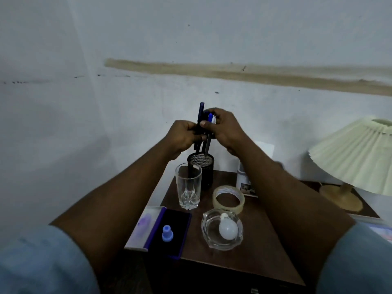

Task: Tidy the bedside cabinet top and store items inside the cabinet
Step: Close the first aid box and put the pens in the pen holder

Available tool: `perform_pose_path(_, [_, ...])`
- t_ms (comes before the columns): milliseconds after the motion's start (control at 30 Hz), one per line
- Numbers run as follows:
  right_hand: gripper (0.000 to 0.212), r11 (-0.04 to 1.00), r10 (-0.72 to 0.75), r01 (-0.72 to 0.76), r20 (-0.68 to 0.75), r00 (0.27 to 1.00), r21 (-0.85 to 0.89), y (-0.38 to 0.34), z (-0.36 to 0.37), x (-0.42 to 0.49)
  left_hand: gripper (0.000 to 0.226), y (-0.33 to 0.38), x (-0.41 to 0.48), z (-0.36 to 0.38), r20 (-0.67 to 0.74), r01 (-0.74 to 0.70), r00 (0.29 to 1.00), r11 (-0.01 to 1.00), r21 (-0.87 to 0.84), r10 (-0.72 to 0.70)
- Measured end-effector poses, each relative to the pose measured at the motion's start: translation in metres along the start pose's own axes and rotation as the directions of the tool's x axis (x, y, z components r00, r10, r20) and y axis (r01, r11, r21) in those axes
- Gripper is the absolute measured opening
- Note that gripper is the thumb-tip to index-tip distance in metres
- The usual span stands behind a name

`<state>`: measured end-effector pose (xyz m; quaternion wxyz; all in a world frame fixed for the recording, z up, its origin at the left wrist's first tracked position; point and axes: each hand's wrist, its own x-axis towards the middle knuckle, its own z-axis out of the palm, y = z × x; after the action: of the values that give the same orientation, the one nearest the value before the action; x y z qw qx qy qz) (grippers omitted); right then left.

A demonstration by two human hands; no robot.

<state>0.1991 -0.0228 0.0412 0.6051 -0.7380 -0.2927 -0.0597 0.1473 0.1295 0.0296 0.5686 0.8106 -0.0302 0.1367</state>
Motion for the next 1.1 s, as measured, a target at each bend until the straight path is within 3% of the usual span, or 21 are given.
perform_pose_path(200, [0.021,0.993,0.108,-0.102,0.096,0.989,-0.062,0.054,0.017,0.004,0.021,-0.059,0.018,0.001,0.100,0.068,0.993,0.997,0.030,-0.071])
perform_pose_path(367, [0.040,0.941,0.163,-0.095,0.189,0.968,-0.324,0.057,0.013,0.004,0.020,-0.071,0.020,0.002,0.087,0.094,0.991,0.992,0.083,-0.101])
perform_pose_path(433, [0.045,0.932,0.178,-0.096,0.212,0.961,-0.350,0.052,0.008,0.003,0.022,-0.071,0.018,0.004,0.078,0.090,0.992,0.992,0.085,-0.096])
perform_pose_path(733, [0.040,0.838,0.178,-0.074,0.143,0.974,-0.540,0.045,-0.006,-0.001,0.028,-0.063,0.023,0.000,0.001,0.084,0.996,0.985,0.148,-0.085])
perform_pose_path(900, [0.034,0.840,0.161,-0.077,0.112,0.981,-0.537,0.046,-0.002,-0.003,0.042,-0.059,0.027,0.003,-0.012,0.098,0.995,0.975,0.197,-0.097])
perform_pose_path(1100, [0.034,0.846,0.132,-0.082,0.058,0.990,-0.527,0.052,0.002,-0.008,0.043,-0.051,0.025,0.011,0.097,0.108,0.987,0.974,0.201,-0.130])
